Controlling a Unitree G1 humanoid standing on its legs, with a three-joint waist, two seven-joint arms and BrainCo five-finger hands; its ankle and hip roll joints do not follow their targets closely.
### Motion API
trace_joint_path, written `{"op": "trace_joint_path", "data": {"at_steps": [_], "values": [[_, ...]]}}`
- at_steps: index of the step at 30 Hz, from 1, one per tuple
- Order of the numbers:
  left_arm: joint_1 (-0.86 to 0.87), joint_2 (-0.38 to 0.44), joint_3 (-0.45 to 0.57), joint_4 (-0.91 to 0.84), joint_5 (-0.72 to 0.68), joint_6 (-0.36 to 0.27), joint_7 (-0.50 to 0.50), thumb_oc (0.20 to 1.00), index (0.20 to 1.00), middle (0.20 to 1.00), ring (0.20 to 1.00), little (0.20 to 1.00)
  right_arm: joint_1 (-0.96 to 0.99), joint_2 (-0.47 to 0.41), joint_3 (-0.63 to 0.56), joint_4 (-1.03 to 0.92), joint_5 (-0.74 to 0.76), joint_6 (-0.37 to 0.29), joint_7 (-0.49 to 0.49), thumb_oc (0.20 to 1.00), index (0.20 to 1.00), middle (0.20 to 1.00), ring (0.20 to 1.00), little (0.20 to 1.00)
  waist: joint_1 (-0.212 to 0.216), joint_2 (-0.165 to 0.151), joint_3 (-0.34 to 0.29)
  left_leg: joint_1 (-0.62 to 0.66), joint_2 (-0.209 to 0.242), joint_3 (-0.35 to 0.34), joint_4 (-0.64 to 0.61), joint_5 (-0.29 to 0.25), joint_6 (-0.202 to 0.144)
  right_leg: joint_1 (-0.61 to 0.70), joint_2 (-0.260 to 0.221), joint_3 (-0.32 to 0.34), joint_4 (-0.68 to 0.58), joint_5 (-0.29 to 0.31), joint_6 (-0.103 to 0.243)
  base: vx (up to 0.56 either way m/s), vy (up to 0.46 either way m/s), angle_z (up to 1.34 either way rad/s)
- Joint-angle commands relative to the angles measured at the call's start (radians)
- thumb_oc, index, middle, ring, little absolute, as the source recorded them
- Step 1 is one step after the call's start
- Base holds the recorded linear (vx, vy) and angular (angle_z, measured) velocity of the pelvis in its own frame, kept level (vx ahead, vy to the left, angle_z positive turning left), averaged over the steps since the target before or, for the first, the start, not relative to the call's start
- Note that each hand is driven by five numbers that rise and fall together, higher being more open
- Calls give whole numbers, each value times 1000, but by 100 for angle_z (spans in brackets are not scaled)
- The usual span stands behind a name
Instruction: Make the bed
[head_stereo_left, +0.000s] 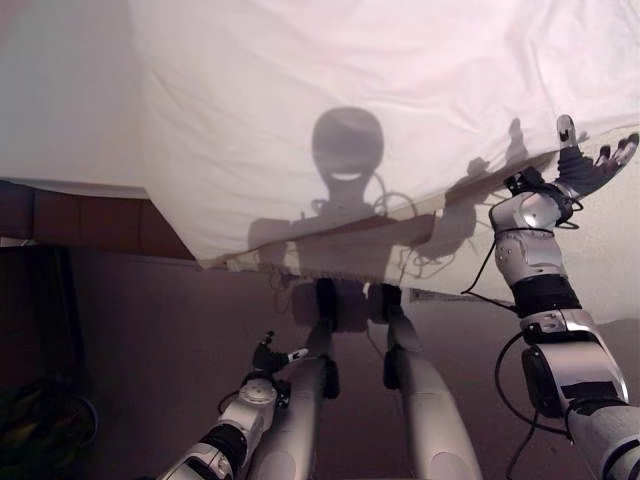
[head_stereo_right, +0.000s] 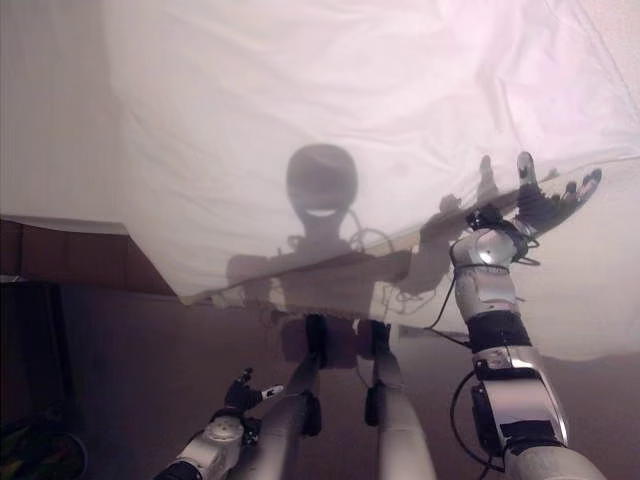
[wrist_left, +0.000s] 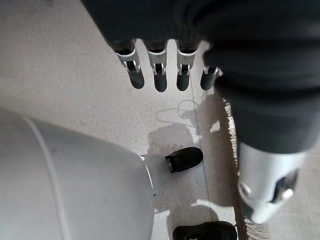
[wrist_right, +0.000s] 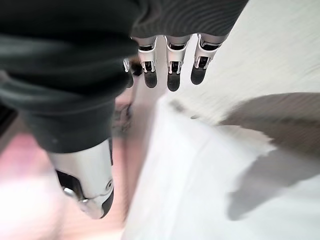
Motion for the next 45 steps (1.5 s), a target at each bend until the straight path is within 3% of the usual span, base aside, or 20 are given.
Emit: {"op": "trace_joint_path", "data": {"at_steps": [1, 9, 13, 24, 26, 29, 31, 41, 42, 43, 44, 45], "values": [[18, 26, -37, 24, -21, -3, -3, 1000, 1000, 1000, 1000, 1000, -117, -132, -9, 90, 110, -25, 63, 1000, 1000, 1000, 1000, 1000, 42, -5, -8, 20, -20, 23, 6, -71, -60, -34, -55, 21, 176, -127, 115, 0, 0, 0], [8, 37, -46, -5, -52, -24, -18, 1000, 1000, 1000, 1000, 1000, -200, -184, 110, 266, 147, 67, 219, 1000, 1000, 1000, 1000, 1000, 60, -4, -8, -13, -15, 21, 6, -62, -59, -62, -49, 20, 162, -111, 114, -1, -3, -2], [5, 37, -48, -16, -70, -25, -23, 1000, 1000, 1000, 1000, 1000, -217, -168, 113, 293, 218, 62, 273, 1000, 1000, 1000, 1000, 1000, 69, -5, -8, -34, -11, 10, 6, -57, -57, -87, -46, 16, 171, -118, 111, 3, -17, 0], [35, 47, -48, -11, -89, -30, -59, 1000, 1000, 1000, 1000, 1000, -303, -229, 208, 308, 284, 95, 445, 1000, 1000, 1000, 1000, 1000, 95, -11, -8, -73, -4, -19, 6, -47, -65, -127, -46, -19, 205, -144, 105, 13, -27, 5], [33, 53, -53, 4, -90, -28, -64, 1000, 1000, 1000, 1000, 1000, -365, -231, 242, 377, 330, 127, 478, 1000, 1000, 1000, 1000, 1000, 102, -20, -8, -79, 0, -21, 6, -45, -67, -137, -44, -24, 213, -148, 102, 0, 0, 0], [25, 53, -56, 12, -96, -26, -69, 1000, 1000, 1000, 1000, 1000, -422, -227, 266, 421, 371, 143, 500, 1000, 1000, 1000, 1000, 1000, 105, -23, -8, -85, 3, -26, 6, -43, -71, -142, -45, -29, 218, -151, 100, -1, -11, 1], [26, 50, -63, -4, -118, -23, -68, 1000, 1000, 1000, 1000, 1000, -463, -200, 258, 386, 444, 107, 508, 1000, 1000, 1000, 1000, 1000, 112, -24, -8, -91, 4, -34, 6, -41, -75, -146, -44, -36, 227, -158, 99, -6, -35, 3], [15, 62, -98, -28, -140, -29, -64, 1000, 1000, 1000, 1000, 1000, -617, -254, 357, 460, 410, 143, 497, 1000, 1000, 1000, 1000, 1000, 130, -2, -8, -104, 1, -64, 6, -32, -83, -178, -62, -59, 300, -190, 92, -8, -16, 3], [16, 66, -102, -29, -138, -31, -67, 1000, 1000, 1000, 1000, 1000, -636, -269, 388, 475, 386, 166, 509, 586, 586, 586, 586, 586, 134, 1, -8, -104, -1, -72, 6, -29, -84, -186, -65, -63, 324, -199, 90, 0, 0, 0], [15, 65, -102, -29, -138, -31, -66, 1000, 1000, 1000, 1000, 1000, -638, -269, 390, 477, 387, 166, 510, 545, 545, 545, 545, 545, 133, 2, -8, -104, -1, -73, 6, -29, -83, -188, -66, -63, 327, -200, 90, -18, -28, 4], [14, 68, -106, -33, -138, -34, -68, 1000, 1000, 1000, 1000, 1000, -654, -278, 410, 486, 373, 180, 518, 200, 200, 200, 200, 200, 136, 4, -8, -105, -1, -79, 6, -26, -83, -194, -69, -67, 346, -209, 86, -8, -13, 5], [13, 68, -106, -33, -139, -34, -68, 1000, 1000, 1000, 1000, 1000, -655, -278, 412, 488, 374, 180, 519, 200, 200, 200, 200, 200, 135, 5, -8, -106, -2, -80, 6, -26, -83, -195, -70, -67, 347, -210, 86, -16, -28, 5]]}}
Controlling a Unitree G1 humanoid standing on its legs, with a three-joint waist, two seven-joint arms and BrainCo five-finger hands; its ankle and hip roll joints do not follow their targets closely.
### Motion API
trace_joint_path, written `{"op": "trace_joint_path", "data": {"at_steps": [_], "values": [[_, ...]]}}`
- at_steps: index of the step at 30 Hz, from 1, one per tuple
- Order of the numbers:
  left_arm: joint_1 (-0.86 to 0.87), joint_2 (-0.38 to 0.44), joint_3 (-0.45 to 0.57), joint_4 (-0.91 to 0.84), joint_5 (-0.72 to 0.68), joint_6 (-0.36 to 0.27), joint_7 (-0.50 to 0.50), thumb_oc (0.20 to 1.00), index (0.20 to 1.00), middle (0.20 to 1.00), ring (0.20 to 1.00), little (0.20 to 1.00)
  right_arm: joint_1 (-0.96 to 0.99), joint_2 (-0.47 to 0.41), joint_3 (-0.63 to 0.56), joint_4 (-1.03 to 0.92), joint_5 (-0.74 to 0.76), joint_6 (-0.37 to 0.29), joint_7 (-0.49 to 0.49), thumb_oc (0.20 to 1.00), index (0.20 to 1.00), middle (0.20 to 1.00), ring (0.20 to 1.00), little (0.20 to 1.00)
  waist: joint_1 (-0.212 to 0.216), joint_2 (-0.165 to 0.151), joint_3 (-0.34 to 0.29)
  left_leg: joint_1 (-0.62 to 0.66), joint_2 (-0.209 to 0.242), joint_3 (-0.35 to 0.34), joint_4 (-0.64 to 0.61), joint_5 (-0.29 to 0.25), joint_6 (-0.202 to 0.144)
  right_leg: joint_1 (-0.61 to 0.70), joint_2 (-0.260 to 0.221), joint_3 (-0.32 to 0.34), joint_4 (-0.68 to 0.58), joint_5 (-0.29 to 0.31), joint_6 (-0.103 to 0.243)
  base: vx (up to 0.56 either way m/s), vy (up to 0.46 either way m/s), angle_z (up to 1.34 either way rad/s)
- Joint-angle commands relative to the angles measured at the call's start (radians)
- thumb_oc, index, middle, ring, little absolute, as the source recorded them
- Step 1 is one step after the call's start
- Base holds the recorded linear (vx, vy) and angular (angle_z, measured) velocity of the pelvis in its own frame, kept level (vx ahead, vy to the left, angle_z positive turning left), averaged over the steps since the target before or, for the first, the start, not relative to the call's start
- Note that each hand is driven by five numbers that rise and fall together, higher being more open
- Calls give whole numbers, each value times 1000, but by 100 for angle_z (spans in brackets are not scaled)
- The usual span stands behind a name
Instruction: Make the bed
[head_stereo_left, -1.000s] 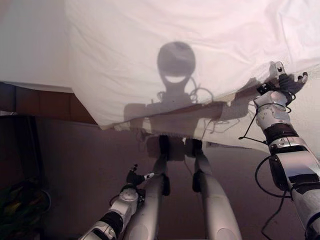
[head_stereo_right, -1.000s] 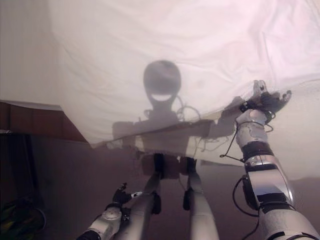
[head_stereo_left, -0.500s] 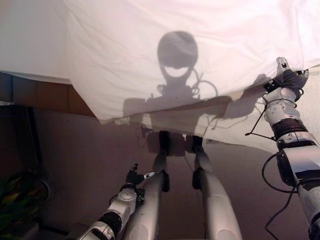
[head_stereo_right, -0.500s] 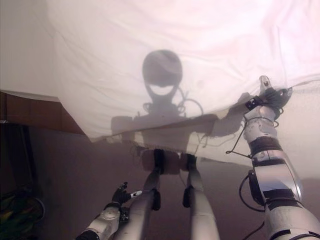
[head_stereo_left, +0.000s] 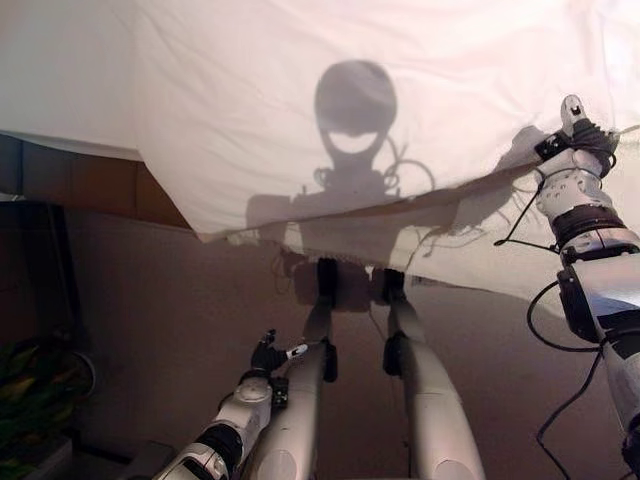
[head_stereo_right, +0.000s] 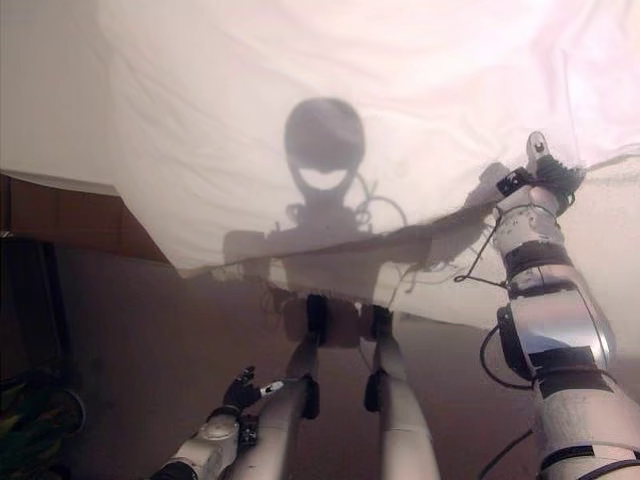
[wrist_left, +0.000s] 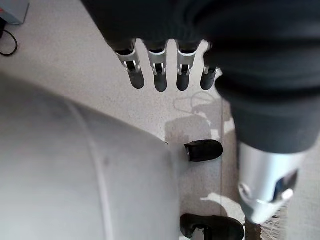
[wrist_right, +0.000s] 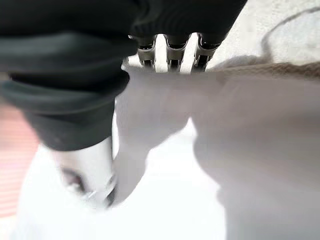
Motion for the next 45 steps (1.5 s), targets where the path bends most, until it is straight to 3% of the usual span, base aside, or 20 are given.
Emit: {"op": "trace_joint_path", "data": {"at_steps": [1, 12, 21, 27, 33, 37, 42, 45], "values": [[11, 44, -82, -11, -23, -4, -2, 1000, 1000, 1000, 1000, 1000, -222, -52, 96, -62, -62, -15, 88, 200, 200, 200, 200, 200, 72, 3, -7, 26, -11, -11, 1, -50, -70, -58, -73, -16, 291, -195, 105, -7, -15, 5], [11, 42, -88, -7, -13, 7, -10, 1000, 1000, 1000, 1000, 1000, -168, -49, 123, -137, -150, -13, 48, 200, 200, 200, 200, 200, 62, -4, -7, 77, -15, -34, 1, -43, -70, -4, -79, -29, 306, -207, 103, -12, -16, 17], [44, 40, -70, -49, 25, 19, -35, 1000, 1000, 1000, 1000, 1000, 10, -35, -1, -353, -182, -67, -9, 200, 200, 200, 200, 200, 30, -28, -7, 229, -32, -23, 32, -92, -44, 151, -96, -10, 303, -206, 113, -4, 60, 7], [107, 53, -71, -298, -187, 12, -108, 1000, 1000, 1000, 1000, 1000, 121, 19, -73, -495, -158, -103, -3, 200, 200, 200, 200, 200, 2, -41, -32, 318, -44, 9, 65, -134, -28, 282, -88, 19, 223, -176, 125, -8, 93, -6], [122, 108, -228, -638, -489, 67, -199, 1000, 1000, 1000, 1000, 1000, 204, 118, -66, -506, -139, -61, 43, 200, 200, 200, 200, 200, -31, -63, -109, 398, -45, 41, 59, -154, -19, 390, -69, 47, 114, -141, 136, 17, 57, -18], [101, 110, -303, -703, -611, 109, -219, 1000, 1000, 1000, 1000, 1000, 280, 172, -45, -538, -123, -35, 100, 200, 200, 200, 200, 200, -46, -89, -159, 432, -39, 68, 48, -164, -16, 420, -59, 68, 73, -128, 138, 19, 16, -30], [79, 51, -416, -713, -789, 162, -207, 1000, 1000, 1000, 1000, 1000, 359, 227, -10, -607, -112, -23, 126, 200, 200, 200, 200, 200, -66, -120, -209, 465, -33, 91, 39, -172, -17, 447, -53, 79, 52, -122, 141, 32, -14, -21], [46, 11, -453, -686, -846, 154, -195, 1000, 1000, 1000, 1000, 1000, 401, 230, 29, -630, -138, 0, 144, 200, 200, 200, 200, 200, -75, -139, -247, 493, -28, 106, 40, -186, -15, 467, -48, 89, 48, -126, 143, 59, -24, -14]]}}
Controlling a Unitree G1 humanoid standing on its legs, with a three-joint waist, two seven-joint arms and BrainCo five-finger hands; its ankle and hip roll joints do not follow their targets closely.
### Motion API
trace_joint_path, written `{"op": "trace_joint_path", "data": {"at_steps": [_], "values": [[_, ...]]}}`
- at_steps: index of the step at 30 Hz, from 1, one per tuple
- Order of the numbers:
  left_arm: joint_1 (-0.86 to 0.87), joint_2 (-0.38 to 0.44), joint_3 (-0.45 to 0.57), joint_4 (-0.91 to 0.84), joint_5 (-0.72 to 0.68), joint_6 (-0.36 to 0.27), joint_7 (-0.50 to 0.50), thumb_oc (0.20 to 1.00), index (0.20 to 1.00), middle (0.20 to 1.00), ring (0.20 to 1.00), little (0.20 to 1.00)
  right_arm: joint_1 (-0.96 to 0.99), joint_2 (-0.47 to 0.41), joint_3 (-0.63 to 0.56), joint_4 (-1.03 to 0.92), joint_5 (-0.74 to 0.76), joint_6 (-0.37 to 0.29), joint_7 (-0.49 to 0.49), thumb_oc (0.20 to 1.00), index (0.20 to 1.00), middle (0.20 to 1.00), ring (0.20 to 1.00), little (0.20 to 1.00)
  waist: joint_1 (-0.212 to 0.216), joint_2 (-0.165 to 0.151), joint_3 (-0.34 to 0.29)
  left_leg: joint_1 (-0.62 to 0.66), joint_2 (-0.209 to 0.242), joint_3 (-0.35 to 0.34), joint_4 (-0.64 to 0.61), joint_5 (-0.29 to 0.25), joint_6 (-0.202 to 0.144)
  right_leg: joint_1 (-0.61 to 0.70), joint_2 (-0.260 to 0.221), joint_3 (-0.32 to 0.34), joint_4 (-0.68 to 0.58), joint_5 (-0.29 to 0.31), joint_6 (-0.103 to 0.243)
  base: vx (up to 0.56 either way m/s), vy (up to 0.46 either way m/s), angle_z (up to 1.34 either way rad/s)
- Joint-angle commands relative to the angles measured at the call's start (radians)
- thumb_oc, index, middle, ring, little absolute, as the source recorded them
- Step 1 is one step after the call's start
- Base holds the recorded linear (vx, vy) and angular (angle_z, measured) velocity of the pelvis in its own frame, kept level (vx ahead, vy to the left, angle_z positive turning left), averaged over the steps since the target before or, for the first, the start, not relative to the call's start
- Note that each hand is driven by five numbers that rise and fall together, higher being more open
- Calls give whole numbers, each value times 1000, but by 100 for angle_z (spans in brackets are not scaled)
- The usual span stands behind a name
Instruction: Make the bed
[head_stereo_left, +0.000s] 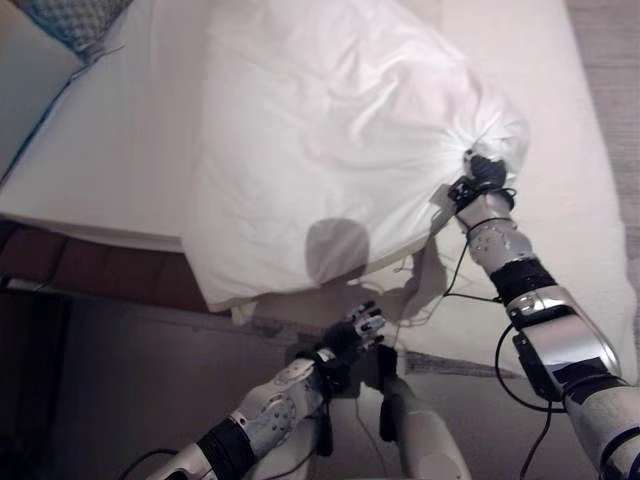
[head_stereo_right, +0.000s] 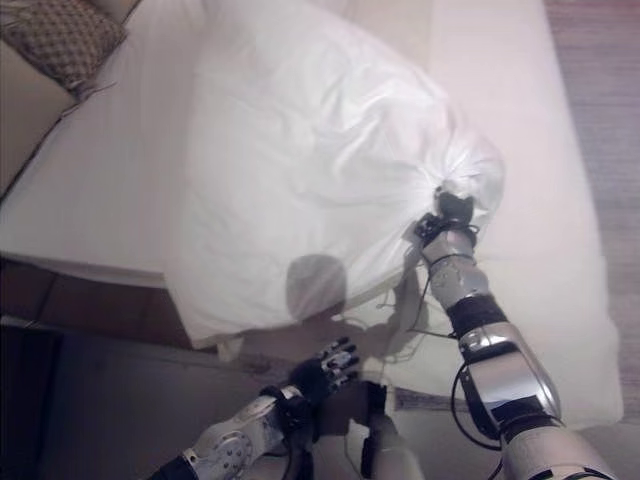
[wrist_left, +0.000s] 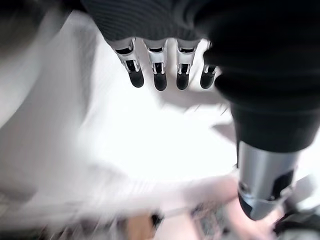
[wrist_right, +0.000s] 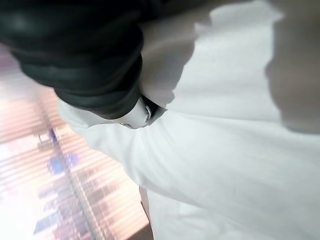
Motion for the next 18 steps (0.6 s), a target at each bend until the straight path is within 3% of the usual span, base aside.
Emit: {"op": "trace_joint_path", "data": {"at_steps": [1, 10, 15, 18], "values": [[53, -45, -41, 29, -64, -16, -1, 1000, 1000, 1000, 1000, 1000, -26, -52, 26, -74, -29, -39, 52, 200, 200, 200, 200, 200, 0, -33, -151, 8, -27, 41, 40, -109, -23, -14, -57, 4, 84, -79, 134, 55, -23, -11], [52, -140, -20, 63, -152, -17, 30, 1000, 1000, 1000, 1000, 1000, 99, -17, 32, -88, -54, -10, 70, 200, 200, 200, 200, 200, 3, -55, -219, 61, -20, 53, 28, -125, -21, 35, -46, 9, 60, -83, 138, 50, -21, -6], [34, -207, 34, 105, -189, -49, 55, 1000, 1000, 1000, 1000, 1000, 161, 18, 30, -113, -53, -16, 70, 200, 200, 200, 200, 200, 3, -64, -239, 77, -18, 49, 8, -122, -21, 51, -43, 1, 50, -85, 138, 13, -12, 0], [5, -270, 109, 145, -232, -104, 88, 1000, 1000, 1000, 1000, 1000, 202, 51, 32, -133, -54, -25, 63, 200, 200, 200, 200, 200, 3, -73, -251, 81, -15, 46, 2, -122, -25, 54, -43, -7, 45, -84, 139, 7, -23, 0]]}}
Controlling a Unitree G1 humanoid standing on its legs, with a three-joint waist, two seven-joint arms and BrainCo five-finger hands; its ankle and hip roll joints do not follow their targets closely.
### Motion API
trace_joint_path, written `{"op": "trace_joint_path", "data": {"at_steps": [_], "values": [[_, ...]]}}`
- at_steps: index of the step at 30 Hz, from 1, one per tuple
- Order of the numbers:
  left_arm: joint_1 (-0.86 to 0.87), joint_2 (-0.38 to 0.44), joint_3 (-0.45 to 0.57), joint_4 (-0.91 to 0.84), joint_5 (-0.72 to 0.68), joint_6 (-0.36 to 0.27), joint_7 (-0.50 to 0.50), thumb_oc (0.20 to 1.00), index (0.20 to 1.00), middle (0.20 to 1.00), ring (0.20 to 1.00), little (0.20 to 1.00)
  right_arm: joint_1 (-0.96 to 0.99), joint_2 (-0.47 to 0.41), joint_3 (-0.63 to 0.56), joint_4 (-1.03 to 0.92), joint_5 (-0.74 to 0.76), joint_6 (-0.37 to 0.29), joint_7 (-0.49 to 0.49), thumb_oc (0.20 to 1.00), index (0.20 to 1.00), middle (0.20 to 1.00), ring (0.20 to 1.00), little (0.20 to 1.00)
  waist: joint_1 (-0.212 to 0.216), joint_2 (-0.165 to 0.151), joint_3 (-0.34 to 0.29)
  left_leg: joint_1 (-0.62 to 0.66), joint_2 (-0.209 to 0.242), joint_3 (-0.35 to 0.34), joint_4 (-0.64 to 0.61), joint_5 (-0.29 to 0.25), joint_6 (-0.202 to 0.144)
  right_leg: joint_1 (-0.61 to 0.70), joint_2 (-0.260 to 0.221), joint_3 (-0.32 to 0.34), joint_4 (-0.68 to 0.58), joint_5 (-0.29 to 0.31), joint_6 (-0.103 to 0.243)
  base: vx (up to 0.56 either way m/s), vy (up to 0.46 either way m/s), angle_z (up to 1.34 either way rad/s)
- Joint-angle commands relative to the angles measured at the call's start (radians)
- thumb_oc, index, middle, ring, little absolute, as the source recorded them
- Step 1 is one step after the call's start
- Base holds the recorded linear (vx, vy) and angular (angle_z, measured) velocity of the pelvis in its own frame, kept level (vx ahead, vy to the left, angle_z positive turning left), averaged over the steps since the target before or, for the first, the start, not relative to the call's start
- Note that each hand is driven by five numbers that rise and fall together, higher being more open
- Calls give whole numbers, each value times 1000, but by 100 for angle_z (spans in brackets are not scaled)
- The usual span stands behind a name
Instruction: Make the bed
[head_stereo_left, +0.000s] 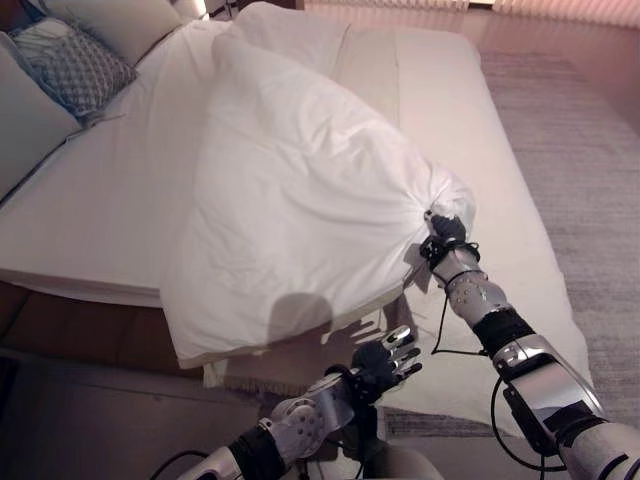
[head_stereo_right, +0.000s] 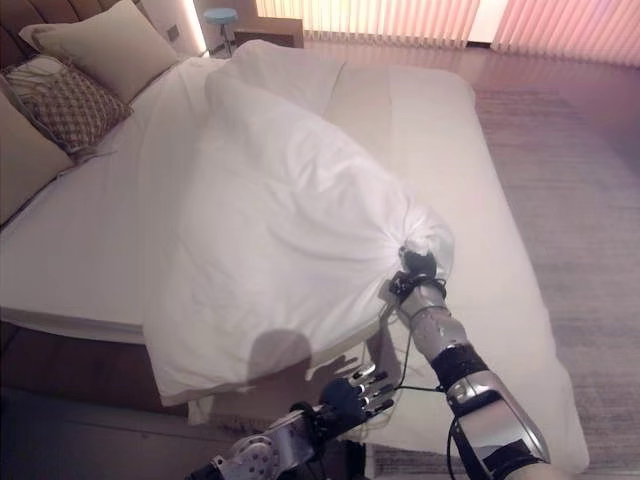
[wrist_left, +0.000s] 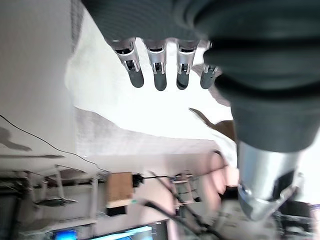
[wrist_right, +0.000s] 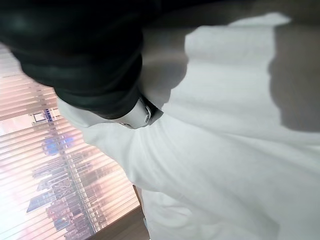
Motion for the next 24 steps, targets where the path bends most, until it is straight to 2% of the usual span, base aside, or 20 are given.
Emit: {"op": "trace_joint_path", "data": {"at_steps": [1, 3, 5, 6, 11, 17, 24], "values": [[-14, -125, 41, 45, -75, -93, 22, 1000, 1000, 1000, 1000, 1000, -22, -22, -4, -110, -50, -76, 22, 200, 200, 200, 200, 200, 0, -18, -78, 20, -16, 18, 2, -87, -26, -11, -47, -29, 75, -79, 132, 0, 0, 0], [-26, -141, 69, 61, -81, -116, 35, 1000, 1000, 1000, 1000, 1000, -10, -12, -3, -116, -51, -79, 14, 200, 200, 200, 200, 200, -1, -21, -79, 20, -16, 15, 1, -86, -27, -10, -46, -31, 75, -79, 133, -1, -15, 2], [-64, -186, 146, 107, -110, -204, 83, 1000, 1000, 1000, 1000, 1000, 18, 9, -10, -140, -52, -87, -4, 200, 200, 200, 200, 200, 2, -30, -80, 18, -15, 11, 1, -85, -31, -8, -46, -36, 74, -79, 132, -2, -28, 4], [-66, -187, 147, 108, -110, -204, 83, 1000, 1000, 1000, 1000, 1000, 18, 9, -9, -141, -53, -87, -5, 200, 200, 200, 200, 200, 1, -29, -80, 18, -15, 11, 1, -85, -31, -8, -46, -37, 75, -79, 132, -5, -19, 5], [-153, -252, 270, 197, -124, -291, 150, 1000, 1000, 1000, 1000, 1000, 51, 58, -11, -173, -55, -106, -36, 200, 200, 200, 200, 200, 3, -42, -71, 9, -12, 4, 1, -82, -36, -15, -45, -45, 80, -79, 131, -14, -16, 4], [-249, -272, 409, 286, -70, -343, 203, 1000, 1000, 1000, 1000, 1000, 99, 106, -11, -215, -63, -128, -50, 200, 200, 200, 200, 200, 0, -52, -58, 2, -10, 1, 1, -81, -40, -27, -48, -51, 99, -84, 129, -12, -13, 7], [-300, -277, 511, 332, -13, -386, 261, 1000, 1000, 1000, 1000, 1000, 129, 130, -38, -272, -75, -162, -79, 200, 200, 200, 200, 200, -2, -55, -53, 2, -7, -2, 1, -82, -40, -31, -46, -53, 108, -89, 127, 4, -8, 4]]}}
